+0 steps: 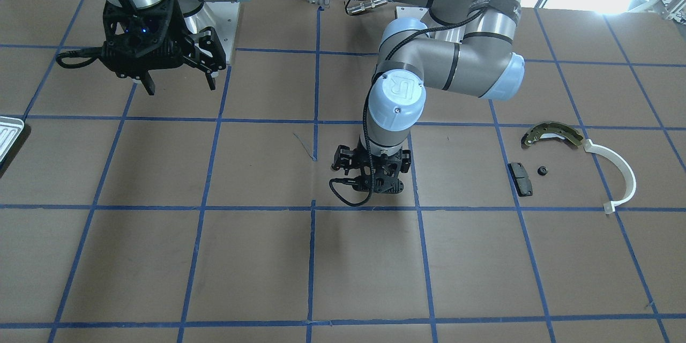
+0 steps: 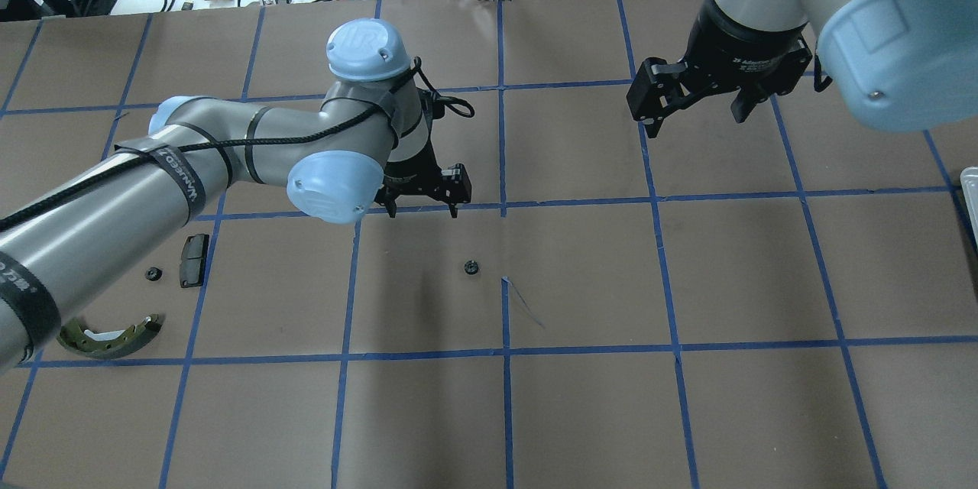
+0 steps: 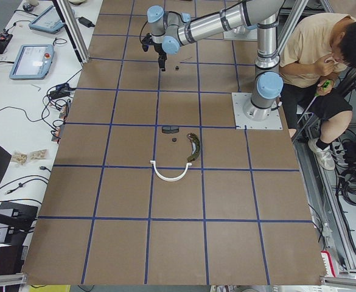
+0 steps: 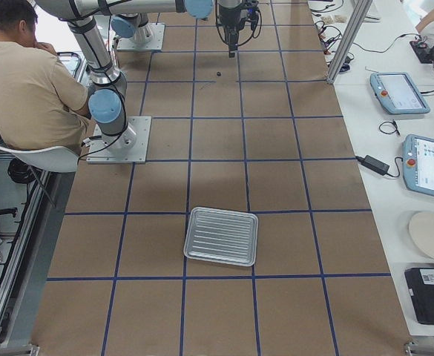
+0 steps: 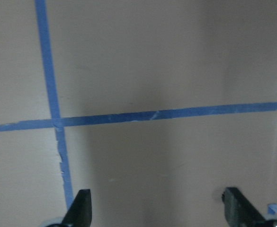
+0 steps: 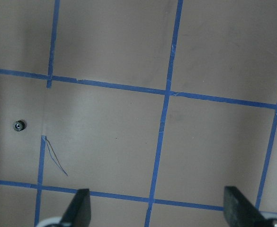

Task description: Place bearing gear from tray to pile

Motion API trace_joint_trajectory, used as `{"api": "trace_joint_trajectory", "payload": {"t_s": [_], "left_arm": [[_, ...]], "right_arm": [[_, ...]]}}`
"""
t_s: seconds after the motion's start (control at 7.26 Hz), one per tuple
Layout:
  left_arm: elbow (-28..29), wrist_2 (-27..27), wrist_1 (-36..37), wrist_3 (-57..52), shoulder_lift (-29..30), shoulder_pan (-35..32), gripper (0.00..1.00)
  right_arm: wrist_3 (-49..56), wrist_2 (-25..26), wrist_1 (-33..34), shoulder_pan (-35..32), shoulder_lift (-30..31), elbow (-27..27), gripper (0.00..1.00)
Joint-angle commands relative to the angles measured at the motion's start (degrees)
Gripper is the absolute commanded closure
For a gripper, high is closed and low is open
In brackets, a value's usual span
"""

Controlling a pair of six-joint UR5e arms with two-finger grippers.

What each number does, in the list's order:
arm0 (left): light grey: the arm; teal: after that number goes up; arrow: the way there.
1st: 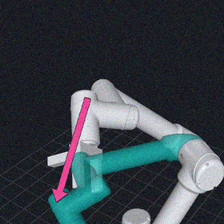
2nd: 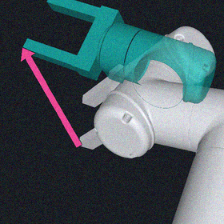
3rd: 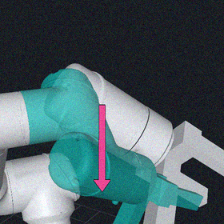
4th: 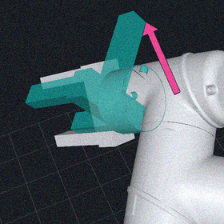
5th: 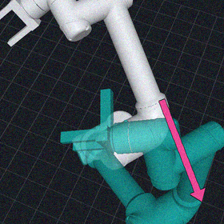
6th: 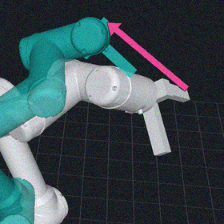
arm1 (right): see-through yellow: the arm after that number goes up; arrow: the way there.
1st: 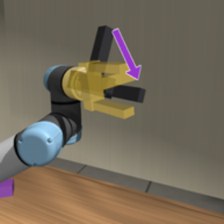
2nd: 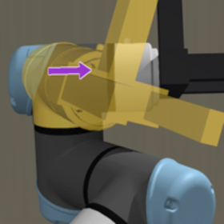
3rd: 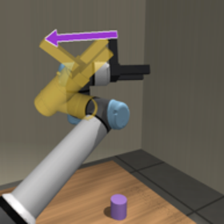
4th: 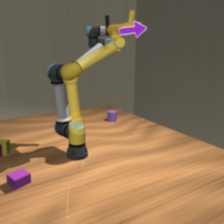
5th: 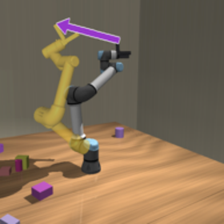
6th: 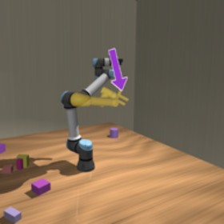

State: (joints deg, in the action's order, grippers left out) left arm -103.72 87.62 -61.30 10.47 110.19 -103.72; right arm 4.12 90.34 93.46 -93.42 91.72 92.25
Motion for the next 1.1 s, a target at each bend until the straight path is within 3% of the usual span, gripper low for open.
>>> {"api": "trace_joint_trajectory", "payload": {"t_s": [0.0,0.41,0.55,0.69,0.96], "left_arm": [[-6.2,-0.34,9.32,3.84,1.25,-2.88,0.0],[-7.2,-2.98,10.59,5.26,2.74,-4.12,0.0],[-7.2,-2.89,10.59,5.26,3.18,-4.47,0.09],[-7.2,-2.89,10.59,5.43,3.27,-4.65,0.24],[-7.28,-3.07,10.59,5.35,3.36,-4.56,0.38]], "right_arm": [[0.36,-0.43,-0.64,4.46,-0.05,-0.06,0.0],[-0.16,-0.52,0.14,4.92,-0.05,0.2,0.0],[-0.34,-0.61,0.4,4.74,0.04,0.29,0.0],[-0.26,-0.52,0.66,4.74,-0.92,-0.49,0.0],[-0.7,-0.52,1.63,4.57,-4.77,-4.77,0.0]]}}
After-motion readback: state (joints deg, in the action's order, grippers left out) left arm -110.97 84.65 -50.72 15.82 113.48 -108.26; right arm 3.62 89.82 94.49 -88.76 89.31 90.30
